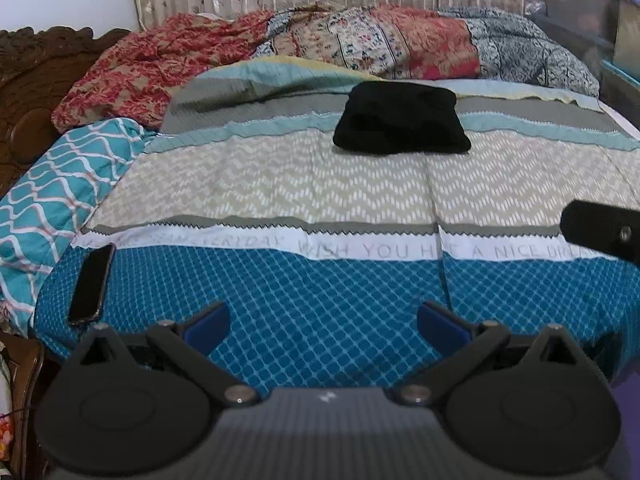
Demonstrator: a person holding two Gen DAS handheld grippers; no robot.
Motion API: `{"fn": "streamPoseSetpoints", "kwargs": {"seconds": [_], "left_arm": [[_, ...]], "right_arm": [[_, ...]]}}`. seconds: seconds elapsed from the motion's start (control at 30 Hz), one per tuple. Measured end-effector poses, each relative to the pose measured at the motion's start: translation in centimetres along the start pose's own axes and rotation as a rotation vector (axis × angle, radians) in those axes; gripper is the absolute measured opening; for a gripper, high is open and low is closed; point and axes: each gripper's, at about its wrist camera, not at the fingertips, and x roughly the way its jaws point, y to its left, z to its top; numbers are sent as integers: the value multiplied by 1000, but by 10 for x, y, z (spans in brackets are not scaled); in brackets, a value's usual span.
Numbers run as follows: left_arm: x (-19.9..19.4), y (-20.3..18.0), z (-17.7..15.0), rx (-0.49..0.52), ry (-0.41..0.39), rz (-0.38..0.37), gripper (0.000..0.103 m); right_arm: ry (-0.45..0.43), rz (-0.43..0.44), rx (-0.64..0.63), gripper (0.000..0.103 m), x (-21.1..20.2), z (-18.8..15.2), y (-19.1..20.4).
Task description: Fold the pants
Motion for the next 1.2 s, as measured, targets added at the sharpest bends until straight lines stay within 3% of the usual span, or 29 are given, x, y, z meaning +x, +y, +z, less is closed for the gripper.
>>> {"fn": "streamPoseSetpoints", "kwargs": {"seconds": [1.2], "left_arm": [[25,1,-13,14,108,33,103]], "right_arm": [[36,0,38,97,6,-6,-9]]}}
